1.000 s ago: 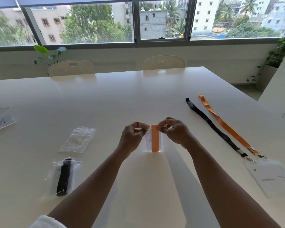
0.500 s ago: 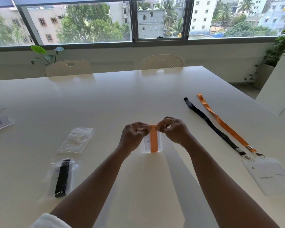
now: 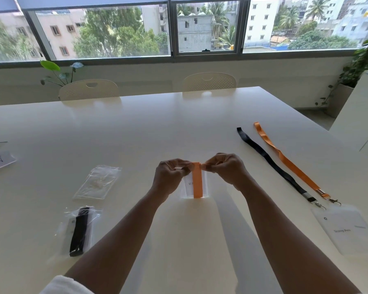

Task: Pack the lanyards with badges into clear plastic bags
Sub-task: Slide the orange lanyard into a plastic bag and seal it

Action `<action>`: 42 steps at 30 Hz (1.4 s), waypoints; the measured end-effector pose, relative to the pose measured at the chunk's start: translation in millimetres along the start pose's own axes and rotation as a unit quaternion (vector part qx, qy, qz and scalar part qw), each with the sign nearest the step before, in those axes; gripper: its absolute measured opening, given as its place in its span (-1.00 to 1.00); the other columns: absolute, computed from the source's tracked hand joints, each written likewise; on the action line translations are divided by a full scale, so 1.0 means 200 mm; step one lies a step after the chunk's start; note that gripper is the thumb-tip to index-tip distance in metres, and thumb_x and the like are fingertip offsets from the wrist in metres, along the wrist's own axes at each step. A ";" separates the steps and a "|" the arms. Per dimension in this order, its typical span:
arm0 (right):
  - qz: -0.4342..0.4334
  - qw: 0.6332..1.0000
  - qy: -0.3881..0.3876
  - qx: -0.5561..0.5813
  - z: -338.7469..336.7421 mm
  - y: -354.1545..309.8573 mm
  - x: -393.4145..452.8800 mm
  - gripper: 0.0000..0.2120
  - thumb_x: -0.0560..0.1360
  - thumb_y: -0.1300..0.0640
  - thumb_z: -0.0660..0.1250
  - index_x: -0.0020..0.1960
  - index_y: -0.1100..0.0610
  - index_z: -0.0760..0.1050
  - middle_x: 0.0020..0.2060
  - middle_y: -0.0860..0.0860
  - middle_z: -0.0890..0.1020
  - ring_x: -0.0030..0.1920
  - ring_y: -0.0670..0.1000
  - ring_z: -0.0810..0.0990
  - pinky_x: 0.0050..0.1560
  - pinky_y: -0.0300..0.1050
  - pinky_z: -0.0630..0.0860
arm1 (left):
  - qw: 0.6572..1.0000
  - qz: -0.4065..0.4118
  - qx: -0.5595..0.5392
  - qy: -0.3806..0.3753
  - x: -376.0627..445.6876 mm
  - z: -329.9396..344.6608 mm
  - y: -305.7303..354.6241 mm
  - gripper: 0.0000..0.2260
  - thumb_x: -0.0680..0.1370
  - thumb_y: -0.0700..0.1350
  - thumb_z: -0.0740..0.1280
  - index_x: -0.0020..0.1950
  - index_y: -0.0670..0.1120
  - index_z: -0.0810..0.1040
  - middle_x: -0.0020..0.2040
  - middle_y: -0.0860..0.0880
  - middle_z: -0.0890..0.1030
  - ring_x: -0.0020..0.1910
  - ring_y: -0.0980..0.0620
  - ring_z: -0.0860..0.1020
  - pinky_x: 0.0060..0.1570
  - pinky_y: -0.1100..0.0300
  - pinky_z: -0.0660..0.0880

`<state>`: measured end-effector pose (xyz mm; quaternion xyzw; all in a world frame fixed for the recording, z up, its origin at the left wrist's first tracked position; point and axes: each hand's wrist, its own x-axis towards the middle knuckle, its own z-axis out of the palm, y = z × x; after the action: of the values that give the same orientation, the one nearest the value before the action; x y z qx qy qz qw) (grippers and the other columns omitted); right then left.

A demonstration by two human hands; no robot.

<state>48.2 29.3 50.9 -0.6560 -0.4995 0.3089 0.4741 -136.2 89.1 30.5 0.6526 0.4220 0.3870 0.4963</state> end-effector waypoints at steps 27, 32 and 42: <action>0.051 0.999 -0.004 -0.005 0.00 0.03 -0.03 -0.83 0.53 0.30 0.28 -0.14 0.10 0.59 -0.15 0.09 0.67 -0.21 -0.02 0.55 -0.39 -0.33 0.43 | 0.987 -0.082 -0.125 0.053 -0.05 0.03 -0.03 -0.91 0.51 -0.14 0.47 -0.07 -0.15 0.70 -0.13 -0.07 0.72 -0.12 0.01 0.68 -0.03 0.15 0.64; 0.055 0.998 -0.022 0.020 0.00 0.03 -0.01 -0.94 0.53 0.16 0.38 -0.05 0.15 0.59 -0.13 0.07 0.67 -0.15 -0.02 0.57 -0.14 -0.15 0.53 | 0.981 -0.092 -0.156 0.077 -0.07 0.04 -0.03 -0.84 0.50 -0.11 0.48 0.00 -0.18 0.68 -0.06 -0.14 0.72 -0.08 -0.03 0.67 0.03 0.10 0.63; 0.074 0.993 -0.083 0.037 0.05 0.02 -0.01 -0.84 0.62 0.20 0.19 -0.10 0.14 0.49 -0.20 0.04 0.64 -0.08 0.06 0.63 0.04 -0.01 0.59 | 0.973 -0.075 -0.148 0.159 -0.13 0.03 0.00 -0.88 0.51 -0.05 0.45 -0.03 -0.07 0.66 -0.14 -0.02 0.71 -0.17 0.07 0.67 -0.15 0.26 0.62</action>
<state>40.3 31.1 44.4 -0.6450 -0.4754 0.4151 0.4309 -139.3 61.8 27.1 0.4688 0.4811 0.5057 0.5413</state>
